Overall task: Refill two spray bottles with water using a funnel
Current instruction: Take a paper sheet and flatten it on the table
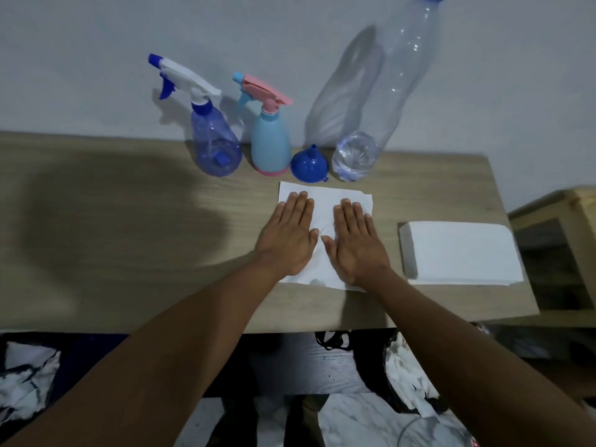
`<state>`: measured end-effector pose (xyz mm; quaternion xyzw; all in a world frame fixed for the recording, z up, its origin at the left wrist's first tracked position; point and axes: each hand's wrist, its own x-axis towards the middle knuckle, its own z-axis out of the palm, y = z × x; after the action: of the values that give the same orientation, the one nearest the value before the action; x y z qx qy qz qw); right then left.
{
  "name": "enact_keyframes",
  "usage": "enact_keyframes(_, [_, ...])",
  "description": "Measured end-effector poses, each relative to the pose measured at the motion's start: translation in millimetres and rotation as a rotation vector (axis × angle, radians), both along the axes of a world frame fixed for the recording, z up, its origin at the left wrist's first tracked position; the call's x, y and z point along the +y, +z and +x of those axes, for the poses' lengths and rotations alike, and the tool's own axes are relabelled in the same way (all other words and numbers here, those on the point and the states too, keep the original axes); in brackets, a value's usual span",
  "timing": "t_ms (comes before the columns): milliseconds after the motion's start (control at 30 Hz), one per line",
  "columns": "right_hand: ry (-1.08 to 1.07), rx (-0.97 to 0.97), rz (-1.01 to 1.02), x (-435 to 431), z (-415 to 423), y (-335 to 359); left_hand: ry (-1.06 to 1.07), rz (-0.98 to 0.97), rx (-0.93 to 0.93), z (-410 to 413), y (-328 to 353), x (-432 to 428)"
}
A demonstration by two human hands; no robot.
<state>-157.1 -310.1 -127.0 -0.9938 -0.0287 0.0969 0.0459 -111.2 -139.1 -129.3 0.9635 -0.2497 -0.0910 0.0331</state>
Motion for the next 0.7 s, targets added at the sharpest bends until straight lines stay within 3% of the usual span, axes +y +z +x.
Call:
enact_keyframes(333, [-0.093, -0.017, 0.105, -31.9, -69.1, -0.3, -0.054, 0.032, 0.032, -55.4, 4.4, -43.6])
enact_keyframes(700, [0.017, 0.018, 0.043, -29.0, -112.0, -0.9, -0.014, -0.039, -0.014, -114.4, 0.8, -22.1])
